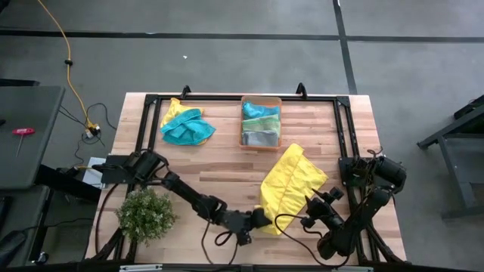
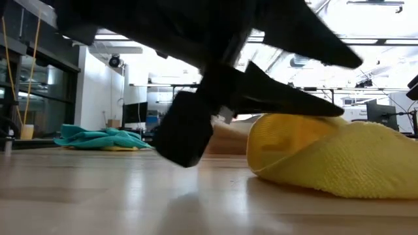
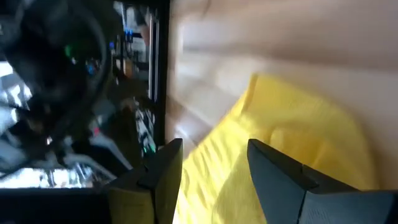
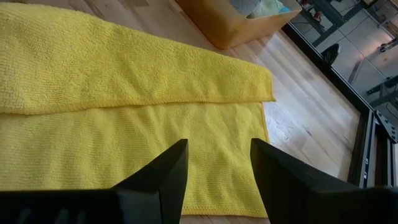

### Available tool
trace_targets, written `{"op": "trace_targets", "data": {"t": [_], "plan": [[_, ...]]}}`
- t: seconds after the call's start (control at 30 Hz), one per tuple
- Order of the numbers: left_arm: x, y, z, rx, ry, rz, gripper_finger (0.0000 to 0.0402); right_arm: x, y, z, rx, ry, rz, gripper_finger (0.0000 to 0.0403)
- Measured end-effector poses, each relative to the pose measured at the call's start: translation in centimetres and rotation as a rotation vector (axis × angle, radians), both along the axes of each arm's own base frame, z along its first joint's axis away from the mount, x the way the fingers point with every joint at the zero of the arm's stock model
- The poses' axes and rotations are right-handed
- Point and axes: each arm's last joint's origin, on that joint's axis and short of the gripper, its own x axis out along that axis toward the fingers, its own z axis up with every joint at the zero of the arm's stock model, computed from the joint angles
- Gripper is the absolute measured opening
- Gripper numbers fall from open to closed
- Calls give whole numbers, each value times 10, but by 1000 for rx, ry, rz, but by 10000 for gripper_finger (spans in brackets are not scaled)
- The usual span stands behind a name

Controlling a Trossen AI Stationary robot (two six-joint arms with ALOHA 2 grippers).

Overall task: Fold microfiber towels
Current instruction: Fold the right yellow microfiber cloth

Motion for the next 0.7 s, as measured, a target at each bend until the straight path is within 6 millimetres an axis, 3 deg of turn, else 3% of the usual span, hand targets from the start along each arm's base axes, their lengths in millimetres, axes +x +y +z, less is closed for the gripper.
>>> {"op": "trace_targets", "data": {"t": [0.17,0.53,0.7], "plan": [[1,12,-5,-14,55,54,172,0,0,0,0,-1,1,167],[-12,-14,-9,132,96,7,172,0,0,0,1,-2,1,167],[-7,5,-11,134,124,88,172,1,1,-1,13,-9,1,167]]}}
